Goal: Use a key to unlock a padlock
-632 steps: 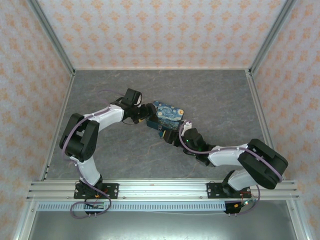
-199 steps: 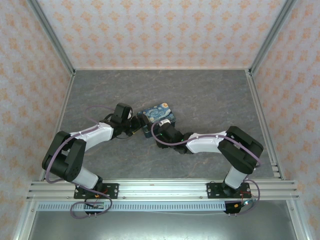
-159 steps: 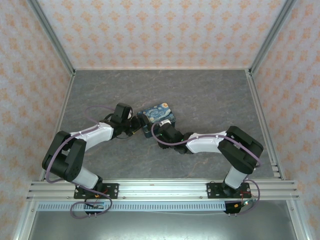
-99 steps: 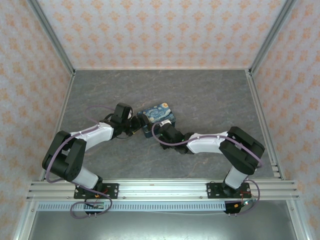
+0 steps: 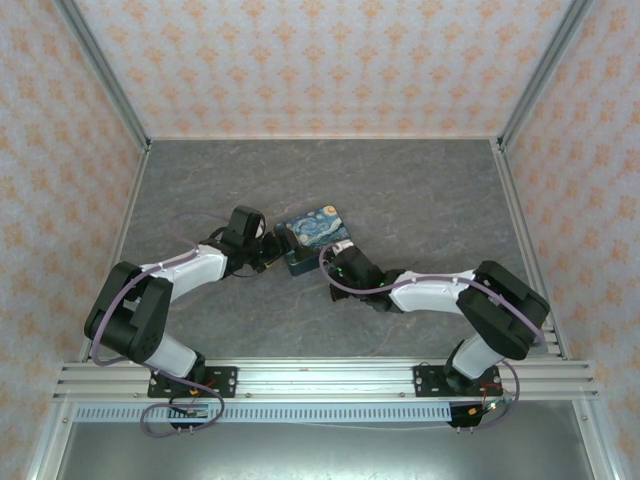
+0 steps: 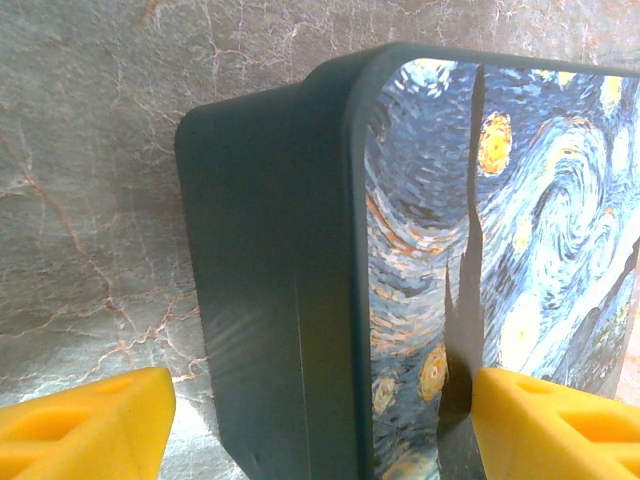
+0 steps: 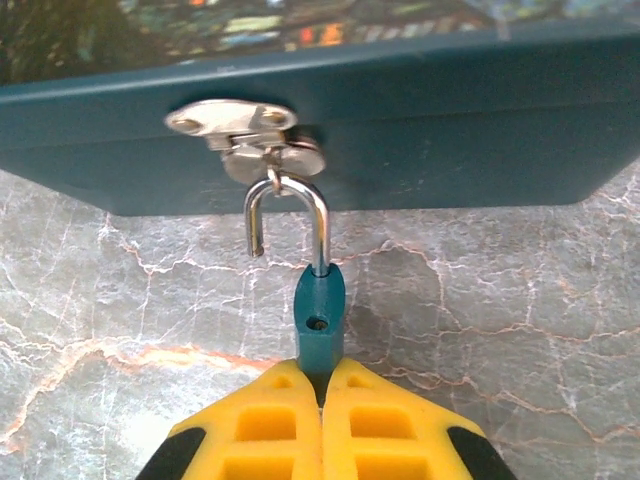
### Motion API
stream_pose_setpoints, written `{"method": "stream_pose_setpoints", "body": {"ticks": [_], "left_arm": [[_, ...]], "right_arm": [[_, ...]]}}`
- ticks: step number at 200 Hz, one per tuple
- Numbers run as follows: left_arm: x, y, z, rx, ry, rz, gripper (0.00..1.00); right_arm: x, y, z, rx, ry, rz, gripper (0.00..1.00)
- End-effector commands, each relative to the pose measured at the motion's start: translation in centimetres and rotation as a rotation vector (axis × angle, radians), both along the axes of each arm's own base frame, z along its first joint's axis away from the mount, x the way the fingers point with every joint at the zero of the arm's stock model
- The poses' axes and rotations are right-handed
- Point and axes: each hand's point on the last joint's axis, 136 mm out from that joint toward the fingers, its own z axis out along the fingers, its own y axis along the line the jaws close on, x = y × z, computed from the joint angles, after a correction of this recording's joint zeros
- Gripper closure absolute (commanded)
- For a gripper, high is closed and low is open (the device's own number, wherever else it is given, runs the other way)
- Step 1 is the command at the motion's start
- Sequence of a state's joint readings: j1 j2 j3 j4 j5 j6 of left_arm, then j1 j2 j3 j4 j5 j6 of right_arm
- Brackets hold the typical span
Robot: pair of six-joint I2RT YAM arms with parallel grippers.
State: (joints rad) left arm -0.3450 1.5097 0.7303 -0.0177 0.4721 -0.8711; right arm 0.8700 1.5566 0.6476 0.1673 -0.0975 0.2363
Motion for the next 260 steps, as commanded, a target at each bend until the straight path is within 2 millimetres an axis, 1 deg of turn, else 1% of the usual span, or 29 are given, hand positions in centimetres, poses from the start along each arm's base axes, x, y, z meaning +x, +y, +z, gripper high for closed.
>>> {"method": "stream_pose_setpoints", "body": {"ticks": [1,60,109,153,177,207,237,260], "left_arm": [[-2.9,1.6,-3.4,0.089,0.137,0.02,0.23],[-3.7,2.0,-3.6,0.1,0.143,0.016,0.23],[-4.2,2.0,-3.7,0.093,0.146,0.022,0.23],[-4.6,1.9,-3.9,0.095,0.144,0.023,0.23],[-4.9,2.0,-4.1,0.102,0.15,0.026,0.23],[-5.0,2.0,-4.2,0.101,0.152,0.024,0.23],[-5.0,2.0,-4.3,0.101,0.152,0.024,0.23],[-5.0,2.0,-4.4,0.104,0.154,0.026,0.23]], "right_arm": [[0.3,0.7,1.4,0.136,0.003,-0.009,0.98],[0.9,0.9,2.0,0.289,0.015,-0.025,0.99],[1.9,1.3,2.8,0.409,0.028,-0.094,0.99],[2.6,2.0,2.6,0.484,0.056,-0.146,0.99],[3.1,1.9,2.7,0.52,0.06,-0.165,0.99],[3.9,1.5,3.3,0.571,0.048,-0.195,0.99],[4.6,1.6,3.8,0.602,0.044,-0.209,0.99],[5.2,1.4,3.8,0.618,0.048,-0.237,0.99]]}}
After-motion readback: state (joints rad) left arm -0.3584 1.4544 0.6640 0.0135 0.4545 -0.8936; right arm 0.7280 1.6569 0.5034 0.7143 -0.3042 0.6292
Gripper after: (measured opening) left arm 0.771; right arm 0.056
